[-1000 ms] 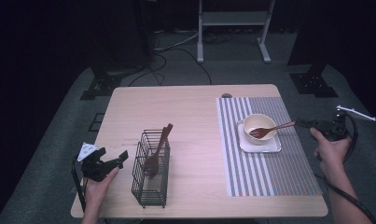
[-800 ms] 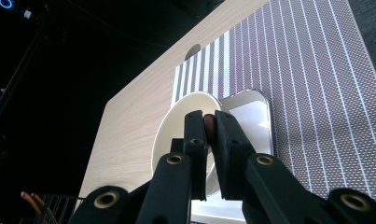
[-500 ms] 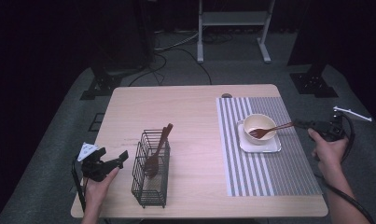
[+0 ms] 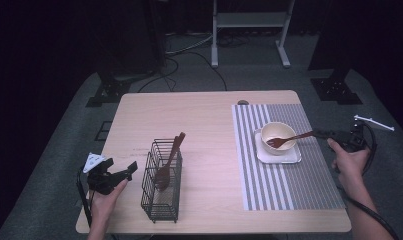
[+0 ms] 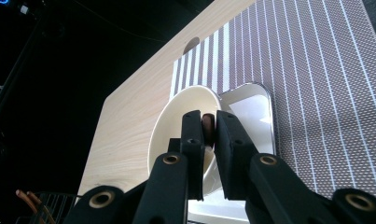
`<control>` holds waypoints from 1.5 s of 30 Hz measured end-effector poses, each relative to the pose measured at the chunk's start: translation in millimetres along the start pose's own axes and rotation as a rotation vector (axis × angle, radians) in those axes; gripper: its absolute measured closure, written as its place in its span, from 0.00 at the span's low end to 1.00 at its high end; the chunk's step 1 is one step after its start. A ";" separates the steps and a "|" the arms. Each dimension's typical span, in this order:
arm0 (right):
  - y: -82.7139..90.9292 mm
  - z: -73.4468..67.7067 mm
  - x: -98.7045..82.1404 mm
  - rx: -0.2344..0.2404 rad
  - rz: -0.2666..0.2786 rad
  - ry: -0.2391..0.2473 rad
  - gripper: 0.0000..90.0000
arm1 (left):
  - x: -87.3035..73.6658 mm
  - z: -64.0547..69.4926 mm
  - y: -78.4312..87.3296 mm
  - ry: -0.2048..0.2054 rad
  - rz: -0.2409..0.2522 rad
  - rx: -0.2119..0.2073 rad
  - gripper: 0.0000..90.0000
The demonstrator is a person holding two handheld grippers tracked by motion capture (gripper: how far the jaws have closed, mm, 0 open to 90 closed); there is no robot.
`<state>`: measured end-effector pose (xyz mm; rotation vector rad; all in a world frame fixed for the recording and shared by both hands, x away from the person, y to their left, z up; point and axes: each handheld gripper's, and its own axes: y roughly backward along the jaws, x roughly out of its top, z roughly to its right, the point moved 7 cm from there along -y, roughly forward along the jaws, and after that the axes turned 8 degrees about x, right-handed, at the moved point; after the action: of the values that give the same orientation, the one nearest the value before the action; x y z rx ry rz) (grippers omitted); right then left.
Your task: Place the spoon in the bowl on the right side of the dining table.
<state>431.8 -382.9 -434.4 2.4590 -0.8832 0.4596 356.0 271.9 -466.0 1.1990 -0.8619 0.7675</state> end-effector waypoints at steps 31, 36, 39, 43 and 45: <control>1.0 21.9 -15.7 0.025 0.002 -0.051 0.79 | 0.2 0.3 -0.1 0.000 0.001 0.001 0.00; -0.1 21.2 -19.7 0.031 -0.009 -0.046 0.79 | -0.1 0.1 0.9 -0.001 0.001 0.002 0.00; -1.4 20.3 -23.0 0.036 -0.018 -0.042 0.79 | 0.1 -0.7 2.1 0.002 0.003 0.006 0.00; -2.6 18.9 -26.3 0.046 -0.028 -0.035 0.79 | -0.3 -0.7 2.4 0.004 0.004 0.008 0.00; -3.1 18.2 -27.6 0.050 -0.031 -0.031 0.79 | -0.5 -0.4 2.6 0.002 0.002 0.007 0.00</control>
<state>416.2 -376.9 -463.0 2.5281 -0.8543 0.4387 353.6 272.7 -465.3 1.2032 -0.8596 0.7738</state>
